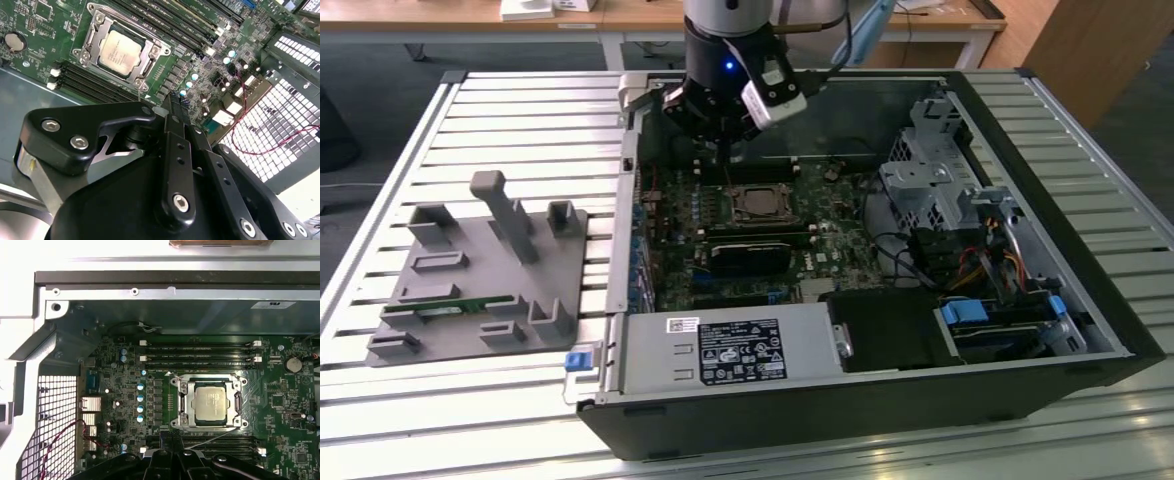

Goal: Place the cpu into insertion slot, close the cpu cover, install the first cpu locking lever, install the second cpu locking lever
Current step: 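Install the first cpu locking lever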

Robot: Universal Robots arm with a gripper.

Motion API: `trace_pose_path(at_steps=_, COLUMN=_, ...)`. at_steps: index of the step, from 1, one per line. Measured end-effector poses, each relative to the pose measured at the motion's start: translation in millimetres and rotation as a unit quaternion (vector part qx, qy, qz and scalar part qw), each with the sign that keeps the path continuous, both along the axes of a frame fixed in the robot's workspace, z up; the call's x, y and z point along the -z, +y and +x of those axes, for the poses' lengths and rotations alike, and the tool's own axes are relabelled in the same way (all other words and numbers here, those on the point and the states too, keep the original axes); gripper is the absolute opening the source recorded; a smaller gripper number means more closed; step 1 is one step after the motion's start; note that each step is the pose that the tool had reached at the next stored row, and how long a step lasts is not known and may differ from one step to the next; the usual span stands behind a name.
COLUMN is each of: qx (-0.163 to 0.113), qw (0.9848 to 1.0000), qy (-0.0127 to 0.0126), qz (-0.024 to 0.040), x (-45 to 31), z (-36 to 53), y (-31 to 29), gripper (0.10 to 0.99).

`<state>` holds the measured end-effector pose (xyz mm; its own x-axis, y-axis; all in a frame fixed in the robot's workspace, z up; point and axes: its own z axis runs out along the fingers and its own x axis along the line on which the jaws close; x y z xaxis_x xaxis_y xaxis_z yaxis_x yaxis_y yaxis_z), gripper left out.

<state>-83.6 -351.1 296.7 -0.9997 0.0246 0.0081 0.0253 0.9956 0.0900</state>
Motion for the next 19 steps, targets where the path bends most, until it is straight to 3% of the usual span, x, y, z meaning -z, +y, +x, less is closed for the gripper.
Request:
trace_pose_path(at_steps=8, qx=0.000, qw=1.0000, qy=0.0000, qz=0.0000, x=2.0, z=-1.7, y=0.3, gripper=0.106)
trace_pose_path(at_steps=13, qx=0.000, qw=1.0000, qy=0.0000, qz=0.0000, x=4.0, z=-2.1, y=3.6, gripper=0.106)
trace_pose_path(at_steps=19, qx=0.000, qw=1.0000, qy=0.0000, qz=0.0000, x=10.4, z=-3.2, y=6.2, gripper=0.106)
